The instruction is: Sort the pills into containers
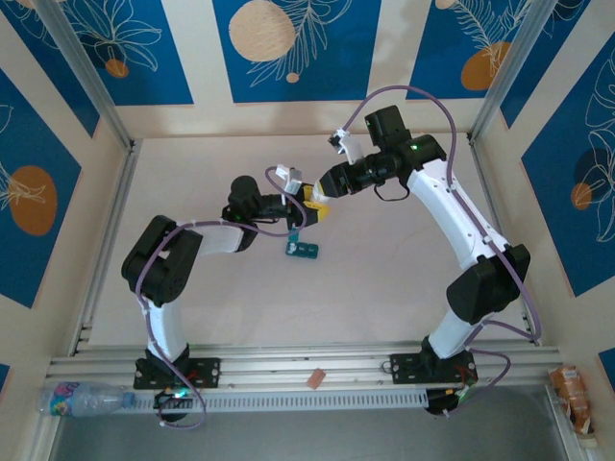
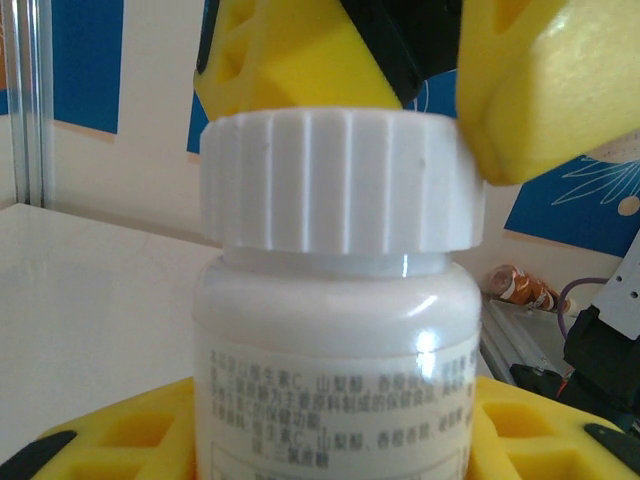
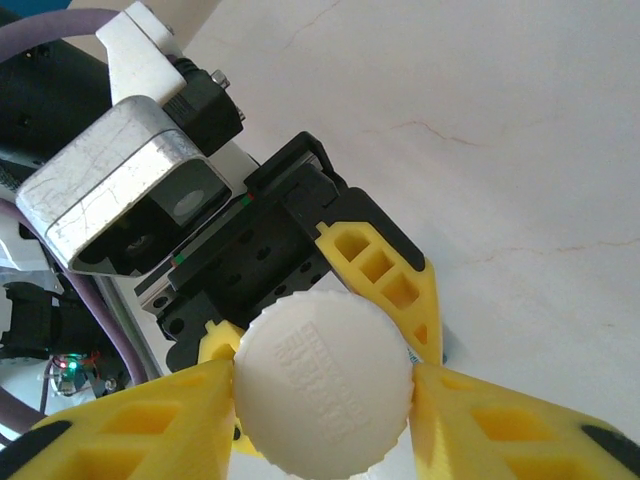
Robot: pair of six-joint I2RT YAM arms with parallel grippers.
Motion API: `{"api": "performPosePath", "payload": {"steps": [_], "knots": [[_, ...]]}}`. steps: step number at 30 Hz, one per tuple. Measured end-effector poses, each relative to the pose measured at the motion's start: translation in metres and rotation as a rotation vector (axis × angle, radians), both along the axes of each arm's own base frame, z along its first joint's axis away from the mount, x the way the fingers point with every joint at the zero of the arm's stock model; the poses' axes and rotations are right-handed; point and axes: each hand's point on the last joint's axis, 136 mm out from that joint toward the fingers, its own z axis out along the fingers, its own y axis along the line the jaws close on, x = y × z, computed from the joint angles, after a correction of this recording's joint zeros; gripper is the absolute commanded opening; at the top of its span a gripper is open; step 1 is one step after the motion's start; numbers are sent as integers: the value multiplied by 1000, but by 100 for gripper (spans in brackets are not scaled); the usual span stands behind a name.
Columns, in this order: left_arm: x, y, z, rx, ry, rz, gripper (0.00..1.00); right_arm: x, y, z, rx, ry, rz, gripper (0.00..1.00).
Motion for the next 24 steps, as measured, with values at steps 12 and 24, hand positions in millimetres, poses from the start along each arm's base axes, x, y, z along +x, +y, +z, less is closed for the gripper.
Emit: {"api": "performPosePath", "payload": {"steps": [12,24], "knots": [[3,1,-13,34,63,12,0,6,2,-16,-37,98,-277,35],[-1,1,-22,54,91,-11,0,2,-1,-25,31,118,-547,41]]}}
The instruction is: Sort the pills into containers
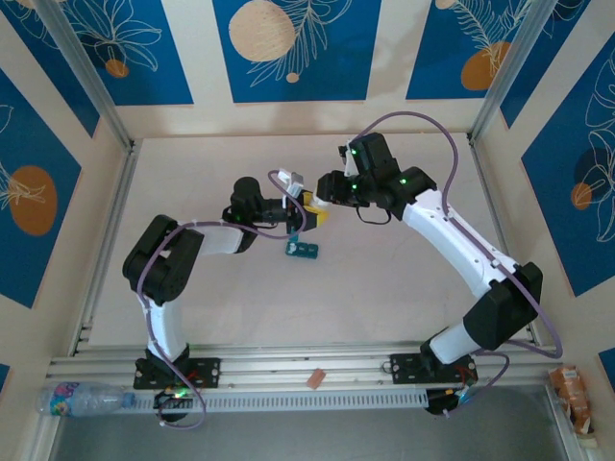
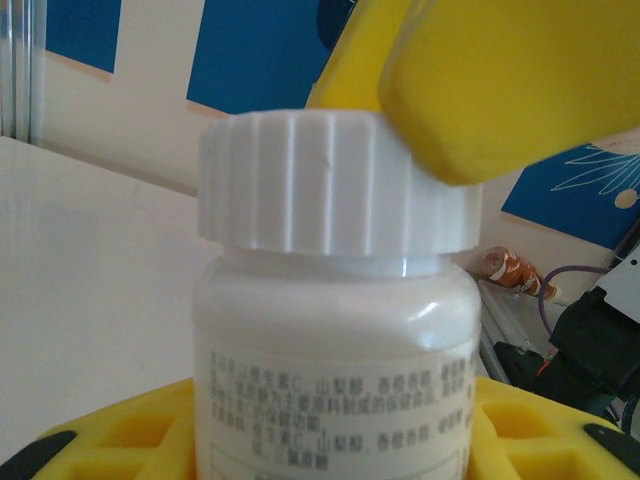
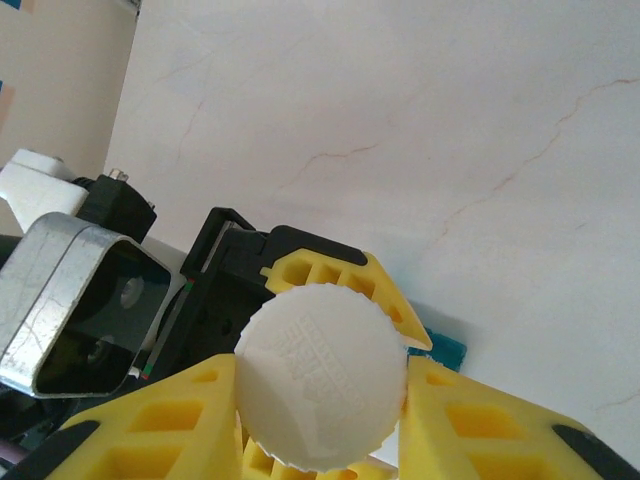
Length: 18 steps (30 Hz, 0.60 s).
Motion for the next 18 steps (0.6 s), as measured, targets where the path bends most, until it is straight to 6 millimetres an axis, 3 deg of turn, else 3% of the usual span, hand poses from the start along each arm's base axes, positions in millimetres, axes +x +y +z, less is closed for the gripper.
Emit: {"api": "performPosePath", "payload": {"steps": [2,4,7,15,18], "knots": [[0,0,1,-3,-4,0,0,0,0,2,-3,4,5,50],[0,0,3,-10,-15,1,0,1,0,4,-8,12,18,65],[0,-1,11,-29,-48,6,0,1,-4,7,-25,32,42,76],[-1,-1,16,-41,-68,10,0,-2,-14,53,-11,-89,210,77],[-1,-1,16,-41,-68,10,0,-6,-13,58,-53,-165,329,75]]}}
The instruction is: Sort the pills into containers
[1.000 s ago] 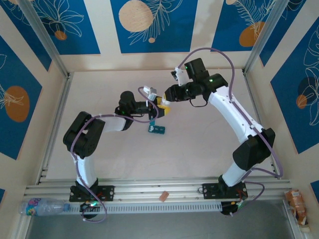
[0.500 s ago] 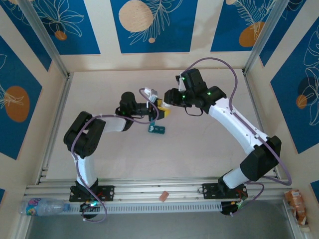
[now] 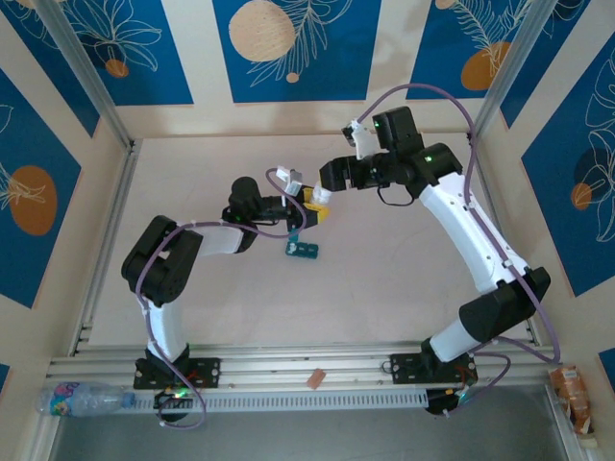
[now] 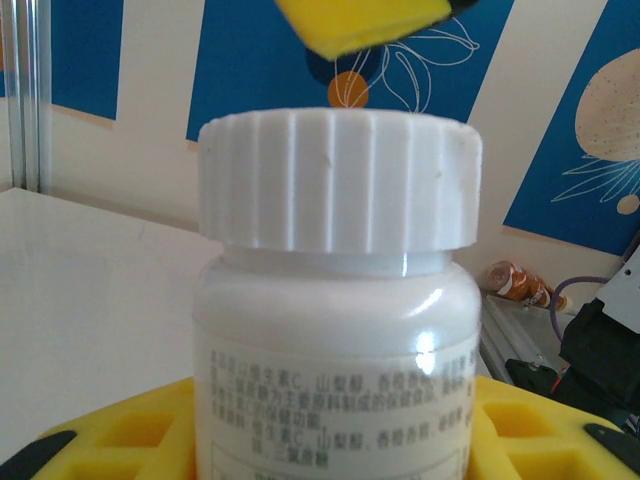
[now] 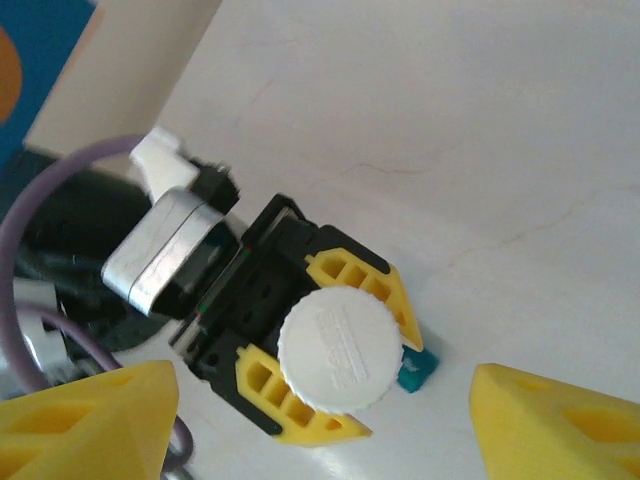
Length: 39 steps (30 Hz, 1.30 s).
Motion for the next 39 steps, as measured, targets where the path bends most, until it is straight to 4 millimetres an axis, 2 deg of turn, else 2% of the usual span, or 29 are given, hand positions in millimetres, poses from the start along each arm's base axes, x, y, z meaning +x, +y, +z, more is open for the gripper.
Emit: {"api": "performPosePath", "payload": {"steps": [4,7,14,24,26,30,39], "knots": [[0,0,0,0,0,0,0,-1,4,-8,-64,-61,119,73],[0,0,0,0,0,0,0,7,7,-17,-90,-71,164,73],[0,0,0,0,0,0,0,22,12,-27,-105,-71,211,71],[0,0,0,0,-1,0,0,20,17,-34,-93,-39,245,67],[0,0,0,0,-1,0,0,19,17,-34,-92,-35,247,64],[0,0,0,0,0,0,0,19,16,-34,-88,-33,250,52],[1,0,-1,2,5,3,0,17,19,-36,-68,-18,256,44]]}}
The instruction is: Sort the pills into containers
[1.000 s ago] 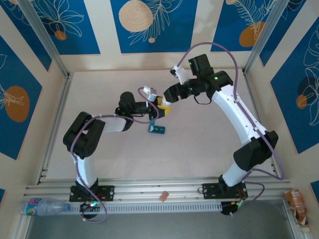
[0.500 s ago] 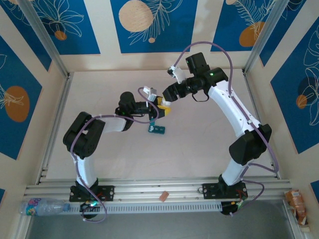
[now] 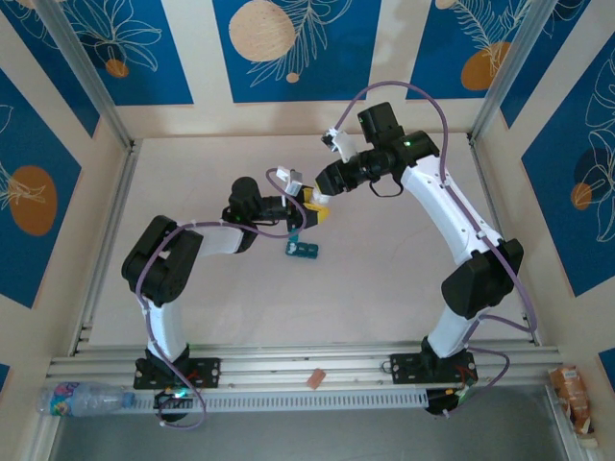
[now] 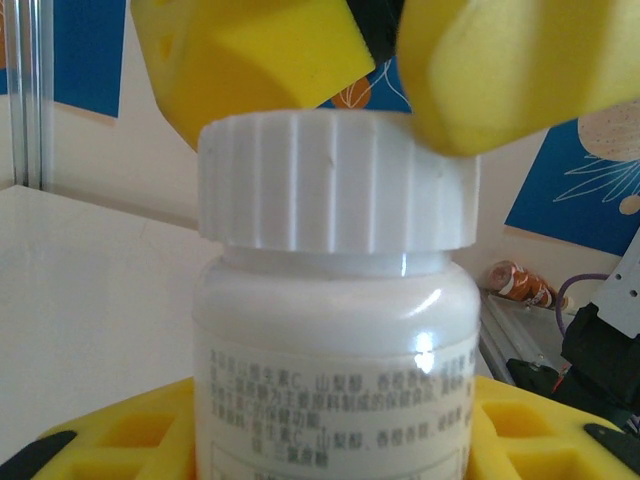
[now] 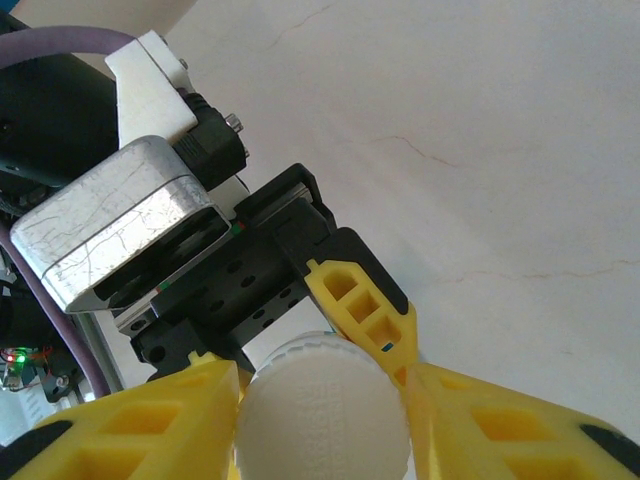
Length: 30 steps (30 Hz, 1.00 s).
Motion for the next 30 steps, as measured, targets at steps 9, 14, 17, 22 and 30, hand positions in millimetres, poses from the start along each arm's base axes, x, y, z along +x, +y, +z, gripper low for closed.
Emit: {"api": "performPosePath", "payload": {"steps": [9,14,17,22,30], "knots": [[1,0,-5,16,29,0,0,1,2,-7,-15,47,-136,42],[0,0,-9,27,48,-3,0,4,2,-14,-63,58,-305,42],[0,0,-14,39,68,-5,0,5,2,-20,-74,56,-411,43],[-2,0,-19,52,90,-11,0,7,1,-25,-67,67,-508,44],[-2,0,-8,22,34,-9,0,5,0,-4,-20,92,-489,59]]}}
